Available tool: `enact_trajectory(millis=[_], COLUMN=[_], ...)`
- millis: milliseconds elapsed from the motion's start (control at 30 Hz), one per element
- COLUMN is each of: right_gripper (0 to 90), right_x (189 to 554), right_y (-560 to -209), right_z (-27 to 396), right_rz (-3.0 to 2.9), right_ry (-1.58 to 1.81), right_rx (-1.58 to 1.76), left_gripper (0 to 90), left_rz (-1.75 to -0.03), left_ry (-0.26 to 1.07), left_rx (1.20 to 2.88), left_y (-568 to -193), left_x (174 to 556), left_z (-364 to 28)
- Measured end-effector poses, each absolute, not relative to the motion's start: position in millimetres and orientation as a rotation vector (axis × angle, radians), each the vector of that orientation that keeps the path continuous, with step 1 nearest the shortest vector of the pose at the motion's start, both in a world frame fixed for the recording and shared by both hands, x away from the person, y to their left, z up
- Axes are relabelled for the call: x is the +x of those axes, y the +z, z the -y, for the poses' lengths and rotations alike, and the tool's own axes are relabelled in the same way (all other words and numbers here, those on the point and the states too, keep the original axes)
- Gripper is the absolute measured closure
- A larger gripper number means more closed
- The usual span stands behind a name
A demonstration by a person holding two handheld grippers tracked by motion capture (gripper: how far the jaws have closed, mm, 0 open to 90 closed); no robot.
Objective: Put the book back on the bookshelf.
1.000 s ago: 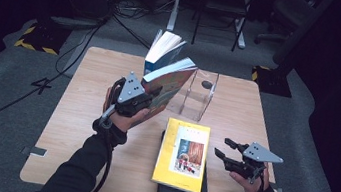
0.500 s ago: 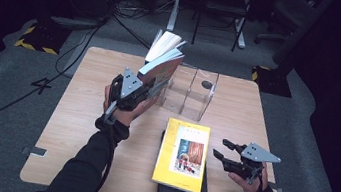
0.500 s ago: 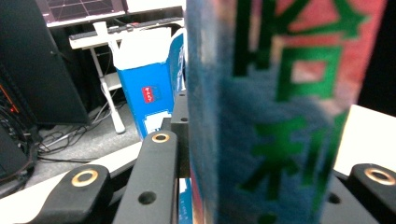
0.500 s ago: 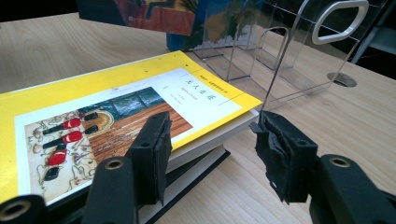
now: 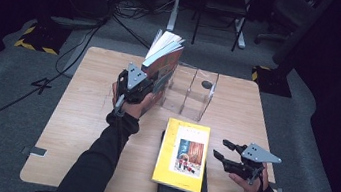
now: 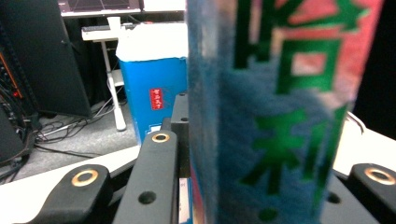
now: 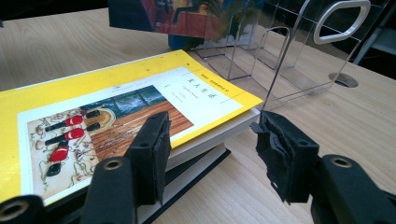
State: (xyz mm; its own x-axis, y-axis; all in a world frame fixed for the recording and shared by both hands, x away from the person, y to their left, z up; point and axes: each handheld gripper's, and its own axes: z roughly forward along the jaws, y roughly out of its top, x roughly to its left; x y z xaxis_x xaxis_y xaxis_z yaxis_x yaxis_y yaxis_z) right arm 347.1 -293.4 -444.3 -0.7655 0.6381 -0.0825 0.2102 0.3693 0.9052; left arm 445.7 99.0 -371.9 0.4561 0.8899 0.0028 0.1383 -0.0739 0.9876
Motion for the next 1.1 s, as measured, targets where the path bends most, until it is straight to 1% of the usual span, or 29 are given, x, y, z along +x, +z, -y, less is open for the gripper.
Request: enact_trajectory(millis=[100, 233, 467, 833, 1100], right_gripper=[44.9, 44.9, 44.9, 44.7, 44.1], right_x=[347.2, 347.1, 346.8, 347.6, 347.3], right_y=[-445.0, -445.5, -444.9, -446.3, -446.9], right_z=[293.2, 293.0, 293.3, 293.1, 291.2], right_rz=[-2.215, -2.216, -2.208, -2.22, -2.239], right_ry=[1.385, 1.381, 1.388, 1.383, 1.378], right_rx=[0.741, 0.736, 0.732, 0.731, 0.724], left_gripper=[73.8, 73.7, 73.6, 73.1, 71.9], left_rz=[-0.91, -0.917, -0.937, -0.923, -0.906], left_ry=[0.798, 0.804, 0.772, 0.728, 0.736], left_rx=[1.521, 1.501, 1.458, 1.432, 1.479], left_y=[-373.4, -380.9, -412.3, -423.6, -427.3], left_x=[448.1, 447.7, 451.5, 444.3, 437.9], left_z=[-97.0, -95.2, -91.3, -102.9, -111.9])
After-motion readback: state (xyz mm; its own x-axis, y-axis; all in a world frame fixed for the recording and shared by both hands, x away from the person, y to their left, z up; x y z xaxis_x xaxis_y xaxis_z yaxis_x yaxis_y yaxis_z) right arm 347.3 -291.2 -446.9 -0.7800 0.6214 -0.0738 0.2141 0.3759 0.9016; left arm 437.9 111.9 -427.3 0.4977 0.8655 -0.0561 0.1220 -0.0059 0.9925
